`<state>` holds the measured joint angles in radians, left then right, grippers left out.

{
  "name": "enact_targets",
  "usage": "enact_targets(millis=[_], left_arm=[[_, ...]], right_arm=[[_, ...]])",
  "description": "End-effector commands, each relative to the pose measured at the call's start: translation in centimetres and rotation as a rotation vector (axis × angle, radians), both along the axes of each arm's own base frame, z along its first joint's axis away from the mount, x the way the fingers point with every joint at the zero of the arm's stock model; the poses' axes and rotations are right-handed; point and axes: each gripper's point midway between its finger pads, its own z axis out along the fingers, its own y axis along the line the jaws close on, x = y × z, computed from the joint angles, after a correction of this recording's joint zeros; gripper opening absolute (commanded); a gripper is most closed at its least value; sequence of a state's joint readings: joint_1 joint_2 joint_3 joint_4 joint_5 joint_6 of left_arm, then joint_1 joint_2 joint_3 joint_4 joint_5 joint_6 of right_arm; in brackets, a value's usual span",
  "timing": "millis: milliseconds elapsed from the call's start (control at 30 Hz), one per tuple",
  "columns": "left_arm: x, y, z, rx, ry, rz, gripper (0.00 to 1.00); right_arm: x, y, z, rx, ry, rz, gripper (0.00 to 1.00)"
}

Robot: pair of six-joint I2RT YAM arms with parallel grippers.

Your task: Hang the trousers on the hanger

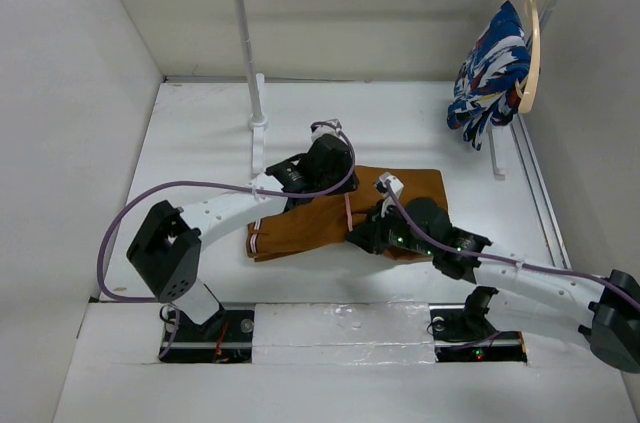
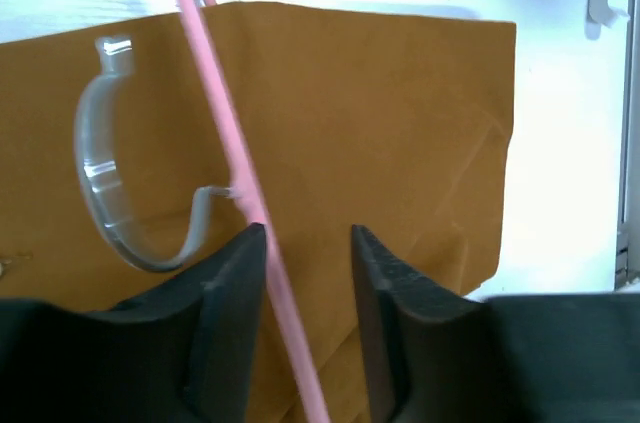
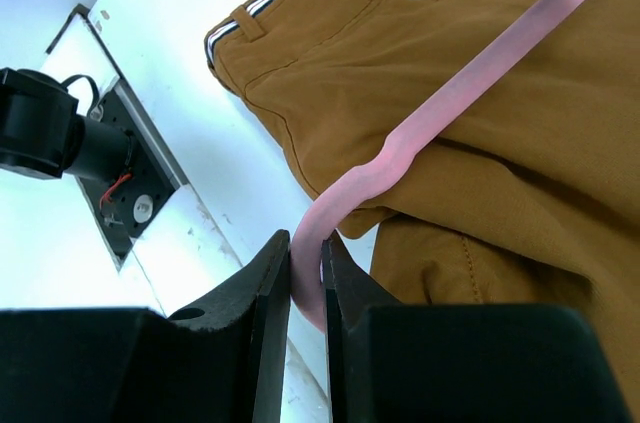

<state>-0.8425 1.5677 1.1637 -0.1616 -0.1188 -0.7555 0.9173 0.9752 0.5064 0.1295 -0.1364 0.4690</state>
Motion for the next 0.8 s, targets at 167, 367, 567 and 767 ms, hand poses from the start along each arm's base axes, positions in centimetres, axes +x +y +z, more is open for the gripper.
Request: enact_targets(millis=[167, 367, 567, 767], left_arm=[[-0.2, 1.6, 1.7, 0.040, -0.045, 0.004, 0.59], [-0.5, 1.5, 0.0, 0.037, -0.016, 0.004, 0.57], [0.8, -0.6, -0.6, 0.020, -0.029, 0.000, 0.33], [1.6, -0.3, 0.3, -0.004, -0.067, 0.026, 0.00]], right_arm=[[1.4, -0.3, 2.9, 0.060, -0.113, -0.024, 0.00], [1.7, 0.1, 3.1, 0.063, -0.123, -0.006, 0.00], [1.3, 0.0, 2.4, 0.051, -0.104, 0.004, 0.00], [1.0, -1.1, 0.9, 0.014, -0.054, -0.018, 0.41]])
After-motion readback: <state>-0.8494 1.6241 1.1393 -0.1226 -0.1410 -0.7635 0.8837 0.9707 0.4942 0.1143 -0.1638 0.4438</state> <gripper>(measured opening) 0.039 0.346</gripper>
